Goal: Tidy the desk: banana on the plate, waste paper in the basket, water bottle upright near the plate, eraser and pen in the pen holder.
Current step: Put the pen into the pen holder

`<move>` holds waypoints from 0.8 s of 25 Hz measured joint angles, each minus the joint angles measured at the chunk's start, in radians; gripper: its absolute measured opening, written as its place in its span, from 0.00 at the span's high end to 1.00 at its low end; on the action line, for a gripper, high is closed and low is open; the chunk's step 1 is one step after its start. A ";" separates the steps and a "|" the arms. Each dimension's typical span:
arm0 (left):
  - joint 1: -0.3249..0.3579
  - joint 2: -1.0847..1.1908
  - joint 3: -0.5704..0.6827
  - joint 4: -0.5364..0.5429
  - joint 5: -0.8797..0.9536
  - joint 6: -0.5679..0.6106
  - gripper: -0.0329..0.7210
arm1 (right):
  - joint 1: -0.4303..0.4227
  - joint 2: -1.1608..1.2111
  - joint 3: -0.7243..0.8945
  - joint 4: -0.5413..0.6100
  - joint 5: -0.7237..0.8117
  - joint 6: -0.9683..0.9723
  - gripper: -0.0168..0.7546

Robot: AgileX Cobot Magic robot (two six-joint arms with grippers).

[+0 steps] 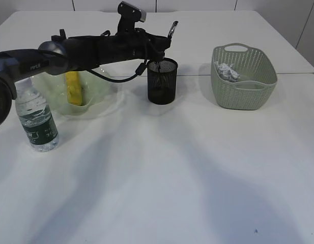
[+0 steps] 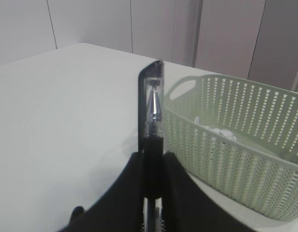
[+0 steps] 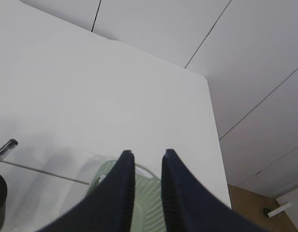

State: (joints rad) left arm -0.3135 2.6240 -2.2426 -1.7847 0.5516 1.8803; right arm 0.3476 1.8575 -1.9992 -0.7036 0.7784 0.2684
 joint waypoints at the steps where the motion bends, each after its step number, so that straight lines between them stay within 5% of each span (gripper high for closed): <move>1: 0.000 0.000 0.000 0.000 -0.002 0.000 0.89 | 0.000 0.000 0.000 0.000 0.000 0.000 0.79; 20: 0.000 0.000 0.000 0.000 -0.012 -0.019 0.81 | 0.000 0.000 0.000 0.000 0.000 0.000 0.79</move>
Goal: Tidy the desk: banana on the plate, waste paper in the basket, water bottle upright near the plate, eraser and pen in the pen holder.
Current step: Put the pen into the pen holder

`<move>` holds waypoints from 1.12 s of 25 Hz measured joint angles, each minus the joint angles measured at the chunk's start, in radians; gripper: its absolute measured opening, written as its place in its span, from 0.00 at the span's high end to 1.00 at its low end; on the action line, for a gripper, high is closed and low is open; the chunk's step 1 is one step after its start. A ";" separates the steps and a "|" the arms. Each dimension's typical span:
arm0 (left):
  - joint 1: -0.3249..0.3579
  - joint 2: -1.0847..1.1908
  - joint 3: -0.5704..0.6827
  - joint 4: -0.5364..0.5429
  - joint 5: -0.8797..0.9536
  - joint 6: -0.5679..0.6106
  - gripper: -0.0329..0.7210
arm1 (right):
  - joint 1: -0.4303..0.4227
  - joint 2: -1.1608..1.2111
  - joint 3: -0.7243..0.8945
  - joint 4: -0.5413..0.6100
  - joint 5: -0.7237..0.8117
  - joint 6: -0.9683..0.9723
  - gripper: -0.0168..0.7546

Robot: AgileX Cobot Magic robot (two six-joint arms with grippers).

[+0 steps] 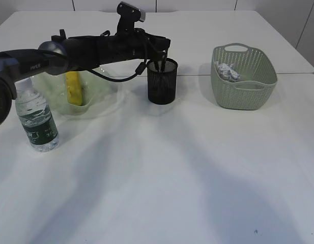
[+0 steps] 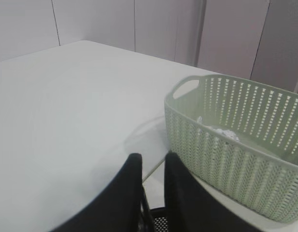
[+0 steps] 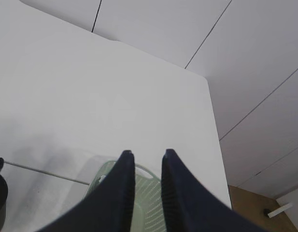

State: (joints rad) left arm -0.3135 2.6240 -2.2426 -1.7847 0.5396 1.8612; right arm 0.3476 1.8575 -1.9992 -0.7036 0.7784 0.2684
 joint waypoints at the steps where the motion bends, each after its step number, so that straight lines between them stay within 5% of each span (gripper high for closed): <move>1: 0.000 0.000 0.000 0.000 -0.002 0.000 0.81 | 0.000 0.000 0.000 0.000 0.000 0.000 0.79; 28: 0.053 -0.079 0.000 0.000 -0.005 -0.021 0.77 | 0.000 0.000 0.000 0.000 -0.023 0.017 0.79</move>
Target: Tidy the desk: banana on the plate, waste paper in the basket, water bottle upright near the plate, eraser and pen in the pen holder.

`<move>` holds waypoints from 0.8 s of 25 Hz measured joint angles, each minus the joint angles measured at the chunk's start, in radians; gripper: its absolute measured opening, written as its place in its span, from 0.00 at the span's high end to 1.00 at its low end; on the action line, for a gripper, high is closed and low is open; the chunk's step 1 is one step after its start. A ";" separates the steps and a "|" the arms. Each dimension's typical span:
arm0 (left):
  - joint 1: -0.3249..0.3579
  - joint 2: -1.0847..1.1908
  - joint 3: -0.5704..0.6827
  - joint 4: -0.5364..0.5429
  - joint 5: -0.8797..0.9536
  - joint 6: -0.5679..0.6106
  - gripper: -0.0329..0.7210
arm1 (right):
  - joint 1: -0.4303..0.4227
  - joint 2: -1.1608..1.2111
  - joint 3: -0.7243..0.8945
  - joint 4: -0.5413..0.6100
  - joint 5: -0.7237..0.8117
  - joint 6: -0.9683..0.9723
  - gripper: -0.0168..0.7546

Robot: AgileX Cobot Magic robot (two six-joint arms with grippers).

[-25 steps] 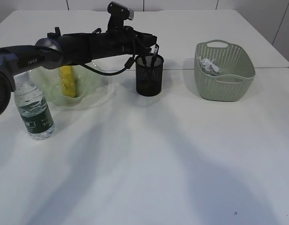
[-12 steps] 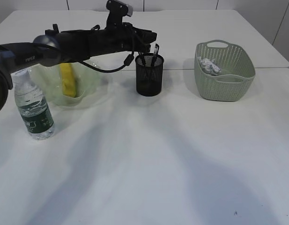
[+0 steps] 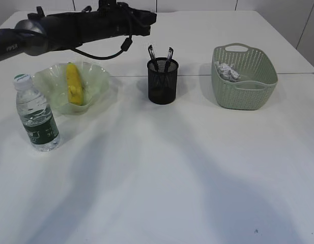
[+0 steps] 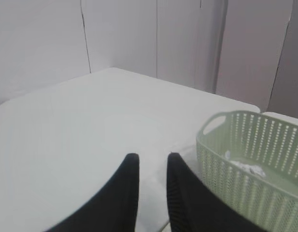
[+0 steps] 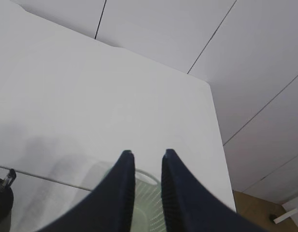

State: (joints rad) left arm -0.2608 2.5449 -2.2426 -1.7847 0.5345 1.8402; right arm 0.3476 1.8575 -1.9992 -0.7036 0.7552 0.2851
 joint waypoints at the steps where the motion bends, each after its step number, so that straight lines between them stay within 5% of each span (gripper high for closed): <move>1: 0.005 -0.010 0.000 0.003 -0.004 -0.008 0.77 | 0.000 0.000 0.000 0.000 -0.002 0.003 0.79; 11: 0.025 -0.111 0.000 0.166 -0.026 -0.140 0.77 | 0.000 0.000 0.000 -0.003 -0.006 0.016 0.80; 16: 0.026 -0.178 0.000 0.253 -0.039 -0.203 0.77 | 0.000 -0.030 0.000 -0.006 -0.005 0.033 0.96; 20: 0.026 -0.229 0.000 0.308 -0.053 -0.245 0.77 | 0.000 -0.069 0.000 -0.006 0.002 0.040 0.99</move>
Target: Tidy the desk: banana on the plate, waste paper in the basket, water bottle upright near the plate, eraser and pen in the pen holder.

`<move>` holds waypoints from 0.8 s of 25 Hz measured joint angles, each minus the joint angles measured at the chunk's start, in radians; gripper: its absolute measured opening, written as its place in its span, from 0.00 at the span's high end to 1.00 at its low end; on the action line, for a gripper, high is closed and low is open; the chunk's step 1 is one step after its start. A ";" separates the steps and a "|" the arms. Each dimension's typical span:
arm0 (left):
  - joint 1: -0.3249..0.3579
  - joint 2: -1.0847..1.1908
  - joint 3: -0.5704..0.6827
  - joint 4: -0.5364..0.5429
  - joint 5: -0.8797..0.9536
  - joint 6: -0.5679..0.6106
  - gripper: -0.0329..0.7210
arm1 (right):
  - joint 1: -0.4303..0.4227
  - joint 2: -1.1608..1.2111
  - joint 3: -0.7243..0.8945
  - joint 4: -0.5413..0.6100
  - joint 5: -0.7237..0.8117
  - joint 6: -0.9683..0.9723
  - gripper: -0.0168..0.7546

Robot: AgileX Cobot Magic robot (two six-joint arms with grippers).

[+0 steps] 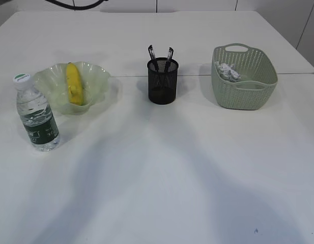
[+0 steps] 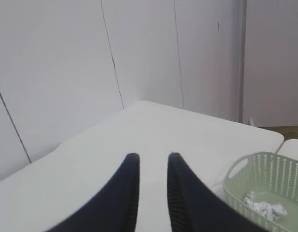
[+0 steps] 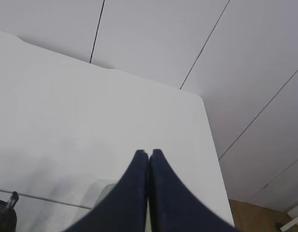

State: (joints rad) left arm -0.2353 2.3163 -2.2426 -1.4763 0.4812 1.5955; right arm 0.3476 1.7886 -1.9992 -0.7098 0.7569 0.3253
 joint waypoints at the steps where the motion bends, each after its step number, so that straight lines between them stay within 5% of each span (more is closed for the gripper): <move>1: 0.000 -0.014 0.000 0.012 -0.002 -0.011 0.77 | 0.000 -0.011 0.000 0.000 0.006 0.002 0.99; 14: 0.000 -0.235 0.000 0.186 -0.029 -0.190 0.77 | 0.000 -0.138 0.000 0.002 0.097 0.004 0.99; 20: 0.000 -0.333 0.000 0.467 -0.037 -0.437 0.77 | 0.000 -0.198 0.000 0.006 0.139 0.004 0.99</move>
State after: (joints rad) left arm -0.2353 1.9829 -2.2426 -1.0092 0.4442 1.1590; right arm 0.3476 1.5910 -1.9992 -0.7042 0.8959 0.3294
